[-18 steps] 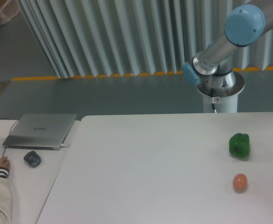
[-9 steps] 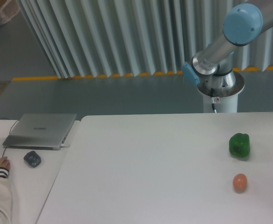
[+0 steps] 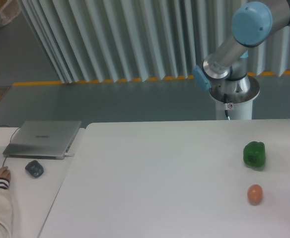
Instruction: Place the red pepper on the table
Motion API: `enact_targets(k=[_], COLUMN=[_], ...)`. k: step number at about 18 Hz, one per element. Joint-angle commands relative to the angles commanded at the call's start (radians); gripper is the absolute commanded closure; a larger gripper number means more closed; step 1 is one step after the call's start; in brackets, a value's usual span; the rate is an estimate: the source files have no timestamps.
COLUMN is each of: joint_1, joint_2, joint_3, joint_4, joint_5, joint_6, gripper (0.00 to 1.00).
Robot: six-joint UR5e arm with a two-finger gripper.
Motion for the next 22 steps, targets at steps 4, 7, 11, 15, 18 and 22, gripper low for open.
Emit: enact_targets(k=[4,7,11,15,18,22], joint_1=[0.002,-0.002,0.003,0.012,0.018,0.020], joint_2=[0.038,0.069,0.075,0.067,0.058,0.032], joint_3=[-0.046,-0.068,-0.048,0.004,0.009,0.014], joint_4=[-0.015,-0.035,-0.060,-0.032,0.021,0.074], joint_5=[0.003,0.005,0.003,0.002,0.003,0.009], joint_6=[0.003,0.000,0.014,0.072,0.087,0.074], gripper=[0.00,0.00,0.00,0.00,0.00,0.00])
